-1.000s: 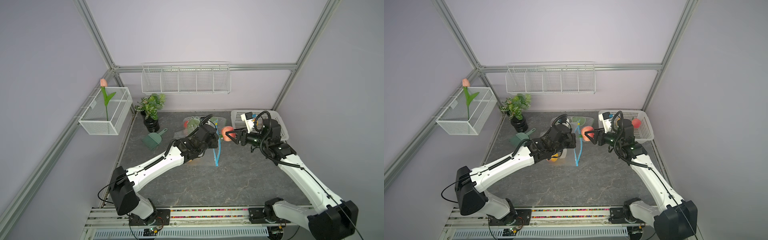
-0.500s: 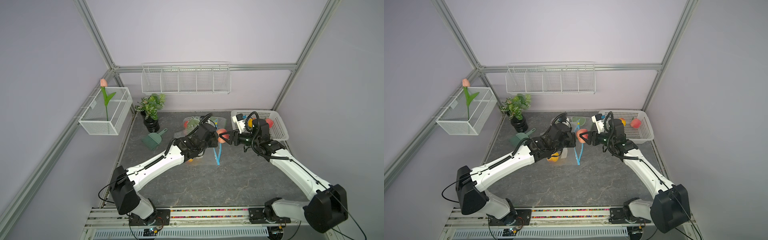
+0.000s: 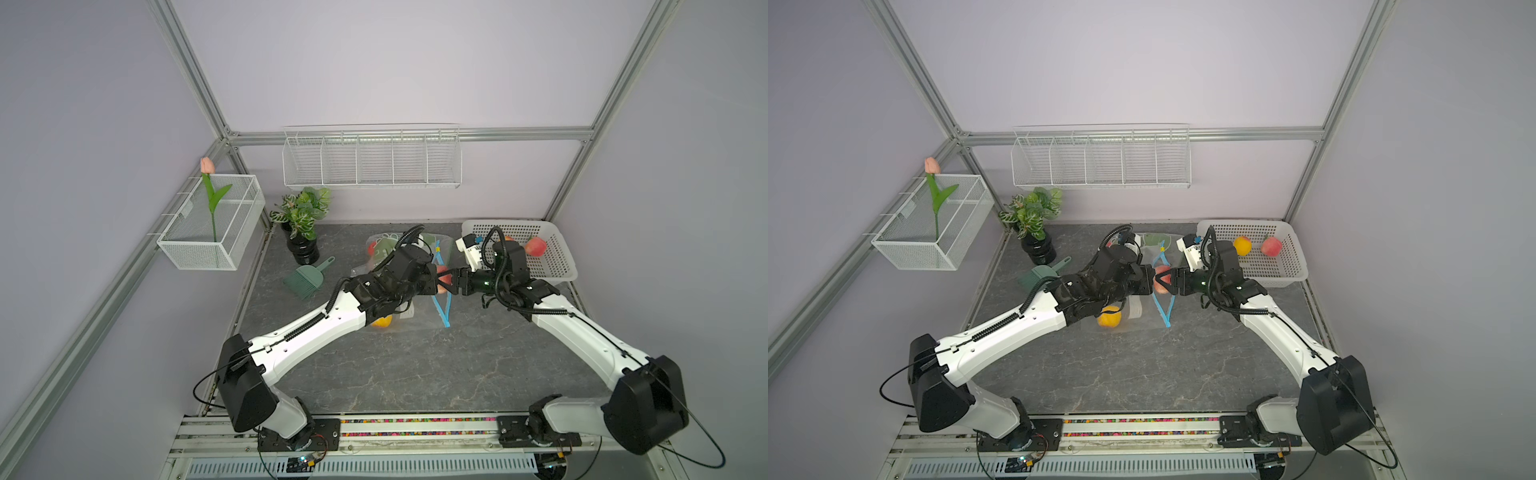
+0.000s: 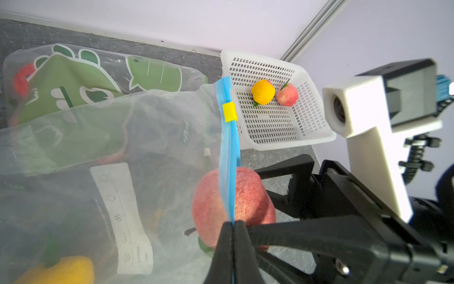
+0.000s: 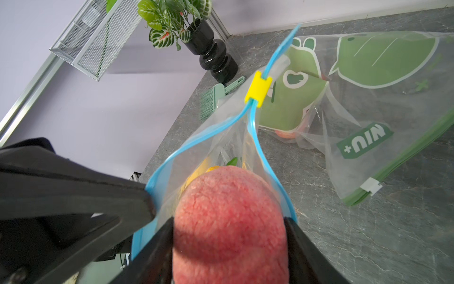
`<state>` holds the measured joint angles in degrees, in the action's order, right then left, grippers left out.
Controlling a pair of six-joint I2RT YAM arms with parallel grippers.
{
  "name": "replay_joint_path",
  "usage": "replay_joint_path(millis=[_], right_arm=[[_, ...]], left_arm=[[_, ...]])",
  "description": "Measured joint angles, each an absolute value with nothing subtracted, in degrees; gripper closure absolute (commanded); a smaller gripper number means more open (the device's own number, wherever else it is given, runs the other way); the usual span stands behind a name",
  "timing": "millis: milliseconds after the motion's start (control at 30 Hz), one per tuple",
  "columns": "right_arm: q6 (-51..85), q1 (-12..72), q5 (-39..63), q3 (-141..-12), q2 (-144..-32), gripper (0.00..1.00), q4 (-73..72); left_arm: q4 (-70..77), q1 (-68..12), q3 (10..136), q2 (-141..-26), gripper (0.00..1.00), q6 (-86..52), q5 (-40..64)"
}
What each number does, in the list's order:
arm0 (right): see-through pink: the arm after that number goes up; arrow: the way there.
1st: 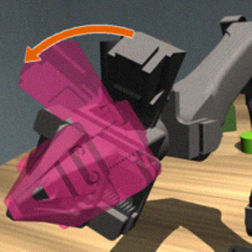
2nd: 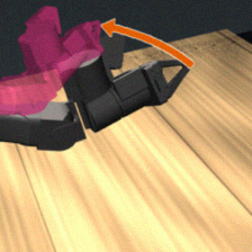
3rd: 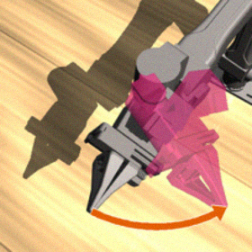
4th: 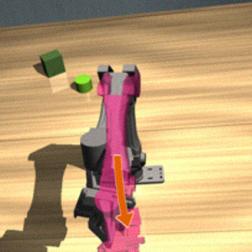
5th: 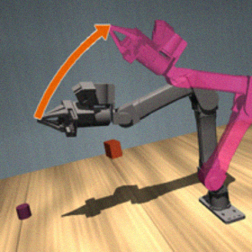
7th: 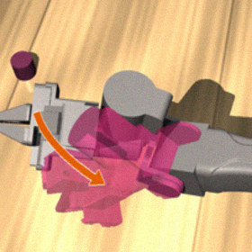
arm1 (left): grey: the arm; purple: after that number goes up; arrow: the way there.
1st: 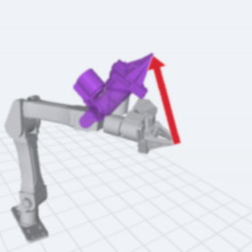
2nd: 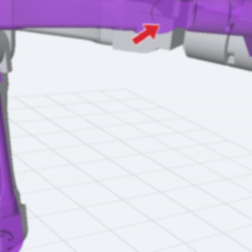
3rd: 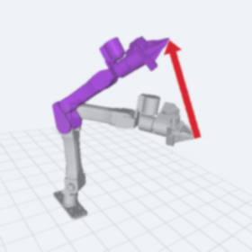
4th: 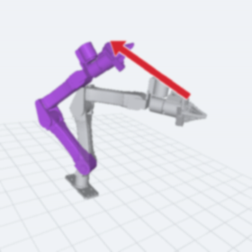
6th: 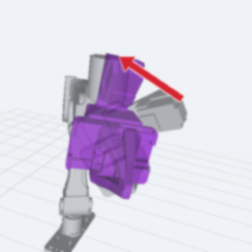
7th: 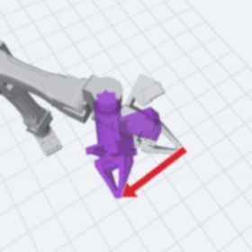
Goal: Place the peach in a zip-top bag and seal the zipper
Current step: Place the peach in the zipper food storage bag.
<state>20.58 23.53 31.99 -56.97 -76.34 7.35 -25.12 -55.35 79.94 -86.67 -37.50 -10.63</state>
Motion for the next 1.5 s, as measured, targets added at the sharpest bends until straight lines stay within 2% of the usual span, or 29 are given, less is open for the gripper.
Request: replay_joint_path(millis=[333,667,1233,1500], right_arm=[[19.6,24.9,31.1,-58.2,-78.3,0.3,8.7],[18.4,26.0,29.6,-59.0,-79.2,0.16,9.2],[17.6,26.3,29.2,-58.8,-77.8,0.15,8.5],[17.0,26.3,26.6,-55.5,-71.7,0.15,4.8]], left_arm=[[-24.3,-55.4,79.9,-86.5,1.0,-37.5,-10.1],[-24.2,-55.4,79.9,-85.4,1.0,-37.5,-9.8],[-24.2,-55.4,79.8,-84.5,1.0,-37.5,-11.0],[-24.3,-55.4,79.8,-84.3,1.0,-37.5,-12.0]])
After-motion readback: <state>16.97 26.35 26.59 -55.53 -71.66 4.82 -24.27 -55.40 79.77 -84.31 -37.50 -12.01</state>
